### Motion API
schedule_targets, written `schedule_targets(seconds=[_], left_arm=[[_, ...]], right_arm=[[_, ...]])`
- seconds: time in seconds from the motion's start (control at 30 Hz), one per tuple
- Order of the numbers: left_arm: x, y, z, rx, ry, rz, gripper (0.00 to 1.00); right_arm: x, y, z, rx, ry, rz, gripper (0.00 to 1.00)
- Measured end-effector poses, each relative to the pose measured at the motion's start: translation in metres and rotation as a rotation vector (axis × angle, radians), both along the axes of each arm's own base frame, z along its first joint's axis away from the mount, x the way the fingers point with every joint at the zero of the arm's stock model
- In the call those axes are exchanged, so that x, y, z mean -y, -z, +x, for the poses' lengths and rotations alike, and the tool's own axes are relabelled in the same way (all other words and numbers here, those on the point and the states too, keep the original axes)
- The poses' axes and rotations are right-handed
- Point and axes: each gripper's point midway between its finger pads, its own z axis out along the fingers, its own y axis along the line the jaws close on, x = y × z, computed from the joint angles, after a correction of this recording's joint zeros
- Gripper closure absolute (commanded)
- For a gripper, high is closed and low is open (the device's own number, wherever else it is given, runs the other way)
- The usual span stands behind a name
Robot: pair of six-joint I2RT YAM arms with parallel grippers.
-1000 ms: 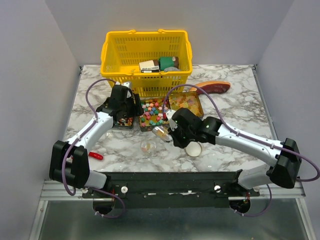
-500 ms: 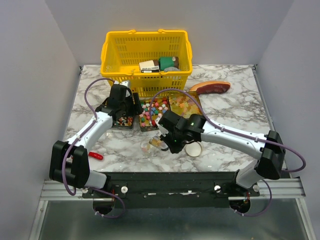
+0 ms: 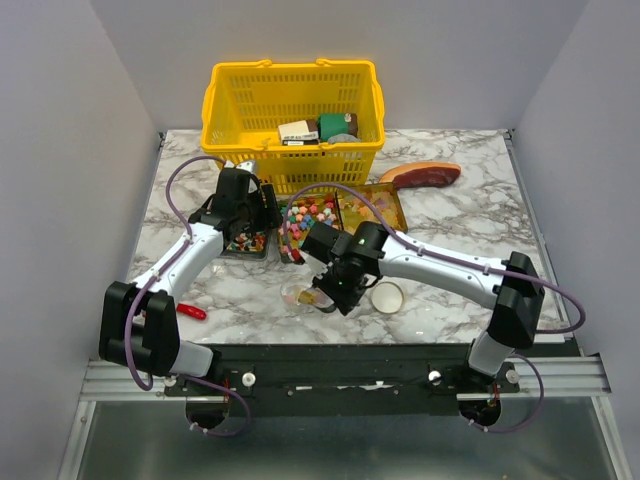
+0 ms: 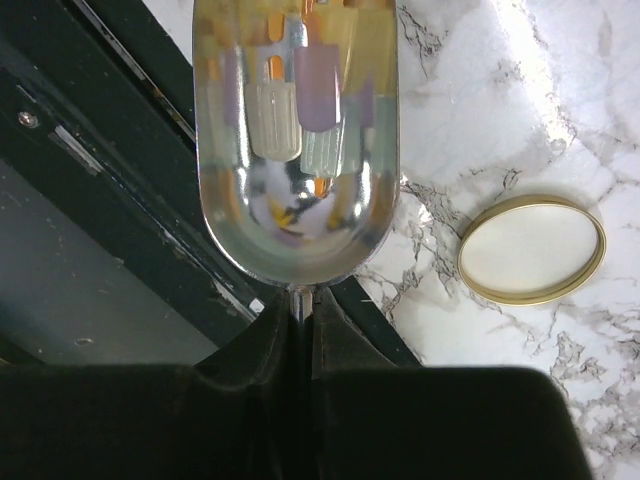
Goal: Pack the candies
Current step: Place the fake candies in the packing bottle.
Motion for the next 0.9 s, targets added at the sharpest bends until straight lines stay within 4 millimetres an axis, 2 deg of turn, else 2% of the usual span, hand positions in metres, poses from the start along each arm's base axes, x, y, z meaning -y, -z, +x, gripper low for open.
schedule_targets(seconds=[0.57, 0.9], left_arm=[[-0.001, 0.000, 0.000, -0.001, -0.001, -0.005, 0.25], [-0.001, 0.000, 0.000, -0.002, 0.001, -0.008, 0.25]], right_arm=[[0.002, -0.005, -0.003, -0.057, 0.021, -0.086, 0.99], [-0.004, -0.022, -0.002, -0.065, 0.026, -0.082, 0.99]])
